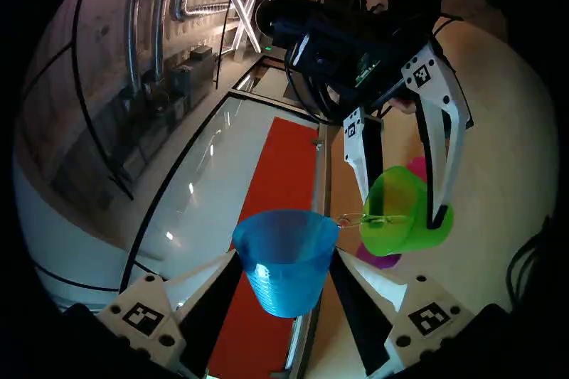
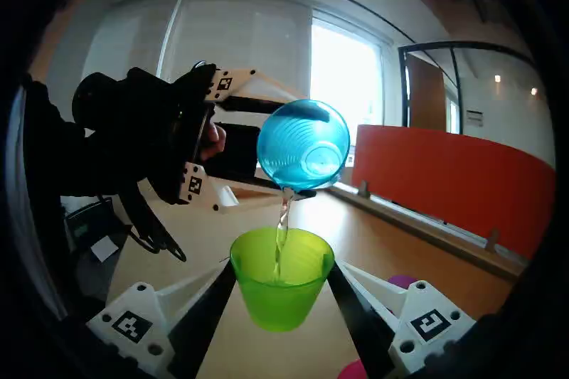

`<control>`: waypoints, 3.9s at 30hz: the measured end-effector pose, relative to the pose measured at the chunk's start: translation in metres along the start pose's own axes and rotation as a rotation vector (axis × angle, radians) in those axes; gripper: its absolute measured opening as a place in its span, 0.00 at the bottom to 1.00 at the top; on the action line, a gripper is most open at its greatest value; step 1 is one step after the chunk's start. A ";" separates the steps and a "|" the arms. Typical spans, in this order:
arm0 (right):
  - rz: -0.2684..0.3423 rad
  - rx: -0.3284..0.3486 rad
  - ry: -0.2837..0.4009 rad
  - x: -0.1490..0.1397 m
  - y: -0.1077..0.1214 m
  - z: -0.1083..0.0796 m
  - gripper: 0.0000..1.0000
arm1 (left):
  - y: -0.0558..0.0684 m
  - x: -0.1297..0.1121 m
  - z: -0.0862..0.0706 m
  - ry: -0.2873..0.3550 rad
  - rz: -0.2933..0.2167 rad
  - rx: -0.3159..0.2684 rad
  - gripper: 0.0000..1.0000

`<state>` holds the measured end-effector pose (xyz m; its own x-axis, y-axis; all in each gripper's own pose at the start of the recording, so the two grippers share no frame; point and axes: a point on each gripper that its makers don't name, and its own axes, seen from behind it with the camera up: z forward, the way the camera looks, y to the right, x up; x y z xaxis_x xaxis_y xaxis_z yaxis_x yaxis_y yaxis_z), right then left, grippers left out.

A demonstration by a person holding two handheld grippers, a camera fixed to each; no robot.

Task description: Pour water

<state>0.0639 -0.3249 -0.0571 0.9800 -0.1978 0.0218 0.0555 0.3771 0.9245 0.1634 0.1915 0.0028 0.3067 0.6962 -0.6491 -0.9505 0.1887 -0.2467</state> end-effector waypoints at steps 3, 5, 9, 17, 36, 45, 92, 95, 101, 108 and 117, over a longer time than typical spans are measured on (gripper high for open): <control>-0.001 0.000 -0.001 0.000 0.000 0.000 0.90 | -0.001 0.001 0.000 0.001 0.008 0.002 0.82; 0.000 0.000 -0.001 0.000 0.000 0.000 0.91 | -0.002 0.001 0.000 0.000 0.014 0.003 0.82; 0.000 0.000 0.001 0.001 -0.001 0.001 0.90 | -0.002 0.000 0.000 -0.004 0.026 0.005 0.82; -0.002 0.001 0.003 0.001 -0.001 0.002 0.90 | -0.002 0.001 0.000 -0.004 0.051 0.007 0.82; -0.003 0.000 0.008 0.002 -0.001 0.003 0.91 | -0.006 0.004 0.000 -0.001 0.114 0.022 0.82; -0.006 -0.002 0.009 0.003 0.000 0.003 0.90 | -0.008 0.004 0.003 0.002 0.143 0.033 0.82; -0.008 -0.006 0.016 0.008 -0.002 0.004 0.91 | -0.011 0.013 -0.003 0.001 0.304 0.068 0.82; -0.008 -0.005 0.017 0.009 -0.002 0.003 0.90 | -0.010 0.013 -0.003 0.002 0.303 0.068 0.82; -0.007 -0.007 0.018 0.008 -0.002 0.003 0.91 | -0.010 0.013 -0.003 0.004 0.308 0.068 0.82; -0.007 -0.008 0.020 0.008 -0.002 0.003 0.90 | -0.009 0.013 -0.002 0.003 0.303 0.065 0.82; -0.007 -0.009 0.020 0.010 -0.002 0.002 0.91 | -0.009 0.014 -0.001 0.005 0.281 0.064 0.82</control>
<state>0.0726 -0.3297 -0.0579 0.9832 -0.1823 0.0073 0.0643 0.3839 0.9212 0.1769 0.1992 -0.0049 0.0312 0.7240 -0.6890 -0.9994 0.0322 -0.0114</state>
